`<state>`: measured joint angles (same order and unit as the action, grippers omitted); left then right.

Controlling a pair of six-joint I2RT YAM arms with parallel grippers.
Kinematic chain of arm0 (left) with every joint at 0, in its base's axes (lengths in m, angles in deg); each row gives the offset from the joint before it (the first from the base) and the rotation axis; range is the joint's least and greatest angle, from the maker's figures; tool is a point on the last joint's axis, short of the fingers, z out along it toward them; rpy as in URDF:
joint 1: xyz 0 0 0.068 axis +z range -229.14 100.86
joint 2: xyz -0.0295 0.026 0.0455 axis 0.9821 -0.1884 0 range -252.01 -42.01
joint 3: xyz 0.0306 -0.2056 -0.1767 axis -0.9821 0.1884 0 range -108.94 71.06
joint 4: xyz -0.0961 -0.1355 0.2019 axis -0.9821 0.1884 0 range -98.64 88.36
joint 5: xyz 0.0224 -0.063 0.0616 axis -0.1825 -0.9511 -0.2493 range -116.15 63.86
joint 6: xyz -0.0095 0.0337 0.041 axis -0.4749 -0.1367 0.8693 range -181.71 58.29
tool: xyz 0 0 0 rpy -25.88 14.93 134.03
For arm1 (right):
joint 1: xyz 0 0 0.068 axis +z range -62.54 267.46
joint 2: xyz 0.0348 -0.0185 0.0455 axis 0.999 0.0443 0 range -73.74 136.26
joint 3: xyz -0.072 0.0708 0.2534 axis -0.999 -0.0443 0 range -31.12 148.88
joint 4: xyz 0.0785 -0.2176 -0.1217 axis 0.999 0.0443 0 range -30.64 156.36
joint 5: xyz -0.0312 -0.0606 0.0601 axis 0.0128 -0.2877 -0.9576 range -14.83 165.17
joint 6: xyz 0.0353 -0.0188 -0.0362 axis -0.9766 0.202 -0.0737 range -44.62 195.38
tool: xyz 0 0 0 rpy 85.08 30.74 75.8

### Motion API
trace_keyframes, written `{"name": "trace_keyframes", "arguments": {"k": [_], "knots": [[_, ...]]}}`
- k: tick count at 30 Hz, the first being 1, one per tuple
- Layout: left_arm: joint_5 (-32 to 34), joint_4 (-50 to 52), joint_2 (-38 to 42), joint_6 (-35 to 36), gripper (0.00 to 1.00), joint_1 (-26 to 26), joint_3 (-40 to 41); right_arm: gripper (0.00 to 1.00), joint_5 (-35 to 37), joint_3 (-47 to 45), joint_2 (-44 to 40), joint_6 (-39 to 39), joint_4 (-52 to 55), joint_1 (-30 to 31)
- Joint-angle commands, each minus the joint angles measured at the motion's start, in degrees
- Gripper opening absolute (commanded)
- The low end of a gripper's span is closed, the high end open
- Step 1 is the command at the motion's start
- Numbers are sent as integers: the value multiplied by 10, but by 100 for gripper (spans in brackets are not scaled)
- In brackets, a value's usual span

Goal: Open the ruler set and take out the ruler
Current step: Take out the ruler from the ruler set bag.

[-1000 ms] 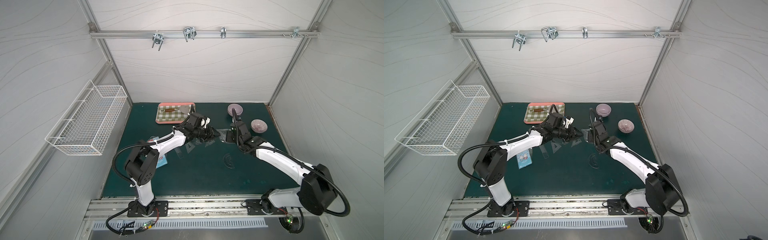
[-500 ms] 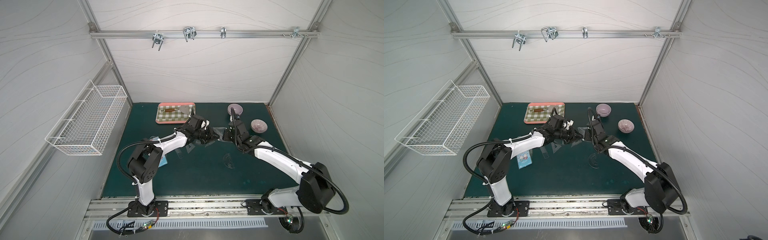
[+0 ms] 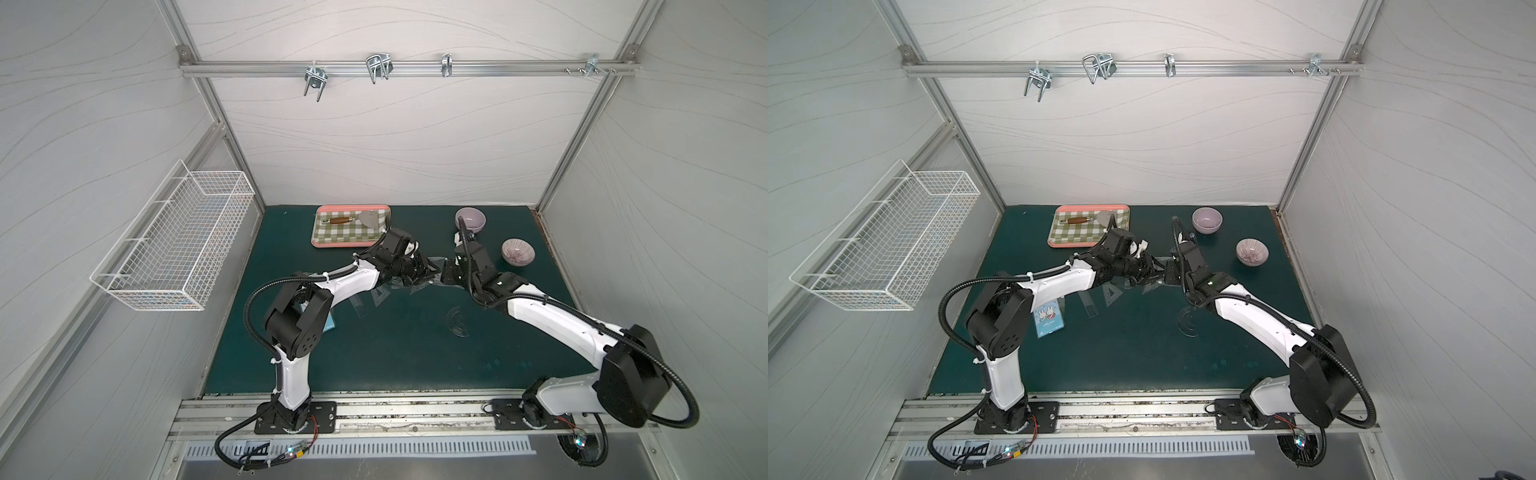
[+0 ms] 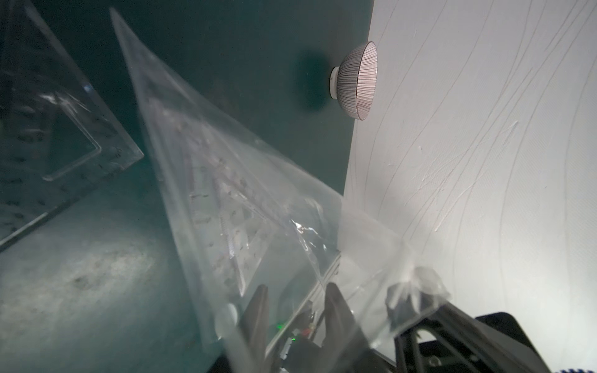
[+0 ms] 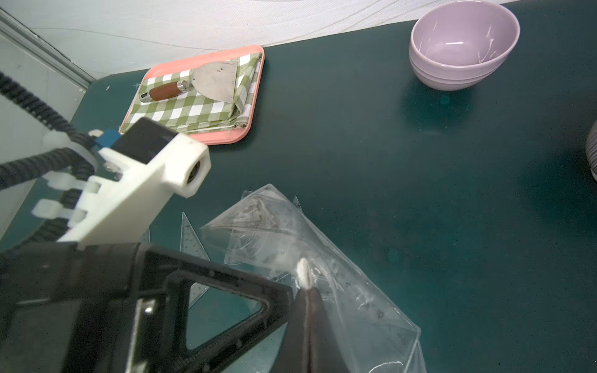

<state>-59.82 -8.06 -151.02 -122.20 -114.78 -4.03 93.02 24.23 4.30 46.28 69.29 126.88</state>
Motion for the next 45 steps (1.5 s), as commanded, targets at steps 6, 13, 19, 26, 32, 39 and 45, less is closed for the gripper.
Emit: {"name": "trace_keyframes", "arguments": {"k": [6, 13, 19, 26, 32, 39, 45], "knots": [[30, 28, -24, 21, 38, -2, -31, 0, -9, 16, -25, -8, -6, 23], [46, 24, -27, 19, 38, -1, -32, 0, -4, 12, -29, 2, -10, 26], [51, 12, -28, 15, 38, -2, -31, 0, -20, 1, -40, 12, -5, 26], [60, 18, -29, 21, 29, -1, -32, 0, -22, -5, -53, 14, 1, 26], [42, -5, -35, 3, 28, -2, -33, 0, -28, -1, -43, 15, -3, 26], [25, -35, -25, -14, 20, -2, -29, 0, -19, -6, -33, 15, -6, 25], [12, -50, -21, -24, 14, -2, -26, 0, -14, -7, -27, 13, -5, 21]]}}
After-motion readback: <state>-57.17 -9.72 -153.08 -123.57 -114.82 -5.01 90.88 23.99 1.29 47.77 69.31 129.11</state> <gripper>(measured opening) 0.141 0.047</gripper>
